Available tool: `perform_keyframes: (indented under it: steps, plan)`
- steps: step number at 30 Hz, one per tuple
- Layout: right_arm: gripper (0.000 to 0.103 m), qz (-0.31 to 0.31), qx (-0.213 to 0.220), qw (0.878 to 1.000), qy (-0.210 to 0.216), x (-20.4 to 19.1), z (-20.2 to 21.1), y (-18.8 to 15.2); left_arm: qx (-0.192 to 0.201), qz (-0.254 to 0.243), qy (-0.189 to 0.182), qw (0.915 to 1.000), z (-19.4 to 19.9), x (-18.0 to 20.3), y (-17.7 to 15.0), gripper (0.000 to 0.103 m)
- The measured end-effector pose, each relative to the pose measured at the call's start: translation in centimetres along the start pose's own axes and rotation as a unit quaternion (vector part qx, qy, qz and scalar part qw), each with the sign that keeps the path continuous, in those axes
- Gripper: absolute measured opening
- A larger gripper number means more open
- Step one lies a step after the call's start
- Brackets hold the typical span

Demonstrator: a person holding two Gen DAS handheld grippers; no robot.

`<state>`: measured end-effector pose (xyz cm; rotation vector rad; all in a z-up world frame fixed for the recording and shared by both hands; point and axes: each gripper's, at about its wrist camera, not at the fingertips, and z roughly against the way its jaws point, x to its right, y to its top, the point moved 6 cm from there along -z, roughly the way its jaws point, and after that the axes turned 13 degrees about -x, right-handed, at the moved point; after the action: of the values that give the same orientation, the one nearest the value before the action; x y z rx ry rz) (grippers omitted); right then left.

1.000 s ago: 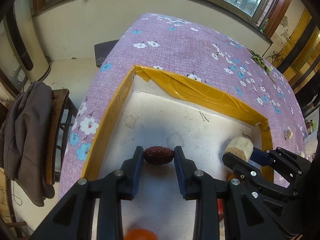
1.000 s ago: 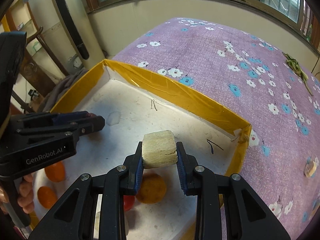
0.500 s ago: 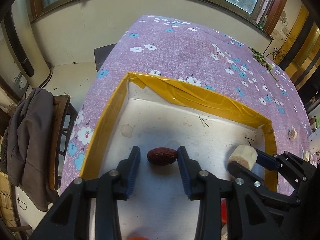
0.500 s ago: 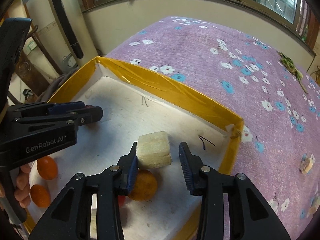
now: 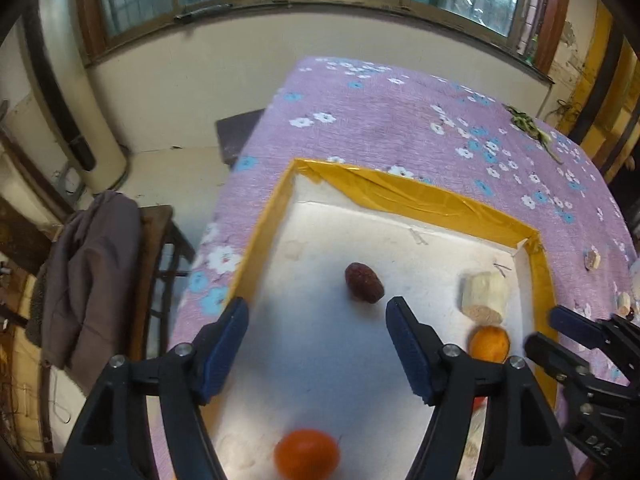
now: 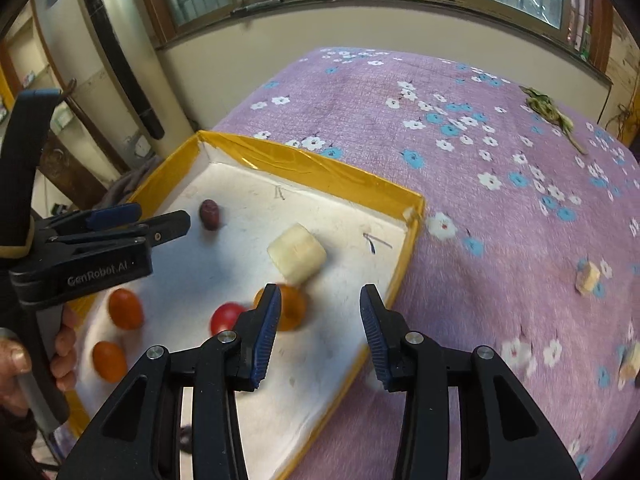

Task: Organize fruits
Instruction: 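Move both open tools back toward the remaining items on the cloth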

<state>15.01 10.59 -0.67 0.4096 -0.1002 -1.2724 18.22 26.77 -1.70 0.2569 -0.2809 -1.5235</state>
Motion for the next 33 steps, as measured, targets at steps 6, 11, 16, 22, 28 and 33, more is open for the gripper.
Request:
perform_keyframes:
  steps: [6, 11, 16, 22, 28, 33]
  plan:
    - [0.069, 0.001, 0.022, 1.0, -0.021, 0.2, 2.3, -2.1, 0.015, 0.015, 0.012, 0.9997, 1.4, -0.4, -2.5, 0.081]
    - [0.074, -0.003, 0.02, 0.999, -0.035, 1.3, 3.4, -4.3, 0.018, 0.033, 0.007, 0.9993, 2.6, 0.1, -4.9, 0.086]
    - [0.074, -0.021, 0.002, 0.999, -0.032, 3.7, 3.7, -6.8, 0.015, 0.031, -0.012, 0.9993, 3.5, 2.6, -6.4, 0.087]
    - [0.075, -0.047, 0.023, 0.997, -0.063, 9.1, 5.8, -9.8, 0.01, 0.0, -0.017, 0.9998, 4.2, 7.9, -7.4, 0.087]
    - [0.075, -0.109, 0.035, 0.986, -0.12, 19.0, 8.1, -12.9, -0.006, -0.049, -0.02, 0.9986, 3.9, 14.8, -8.7, 0.087]
    - [0.075, -0.158, 0.034, 0.976, -0.144, 27.6, 9.5, -15.4, -0.019, -0.085, -0.023, 0.996, 3.7, 20.1, -10.0, 0.087]
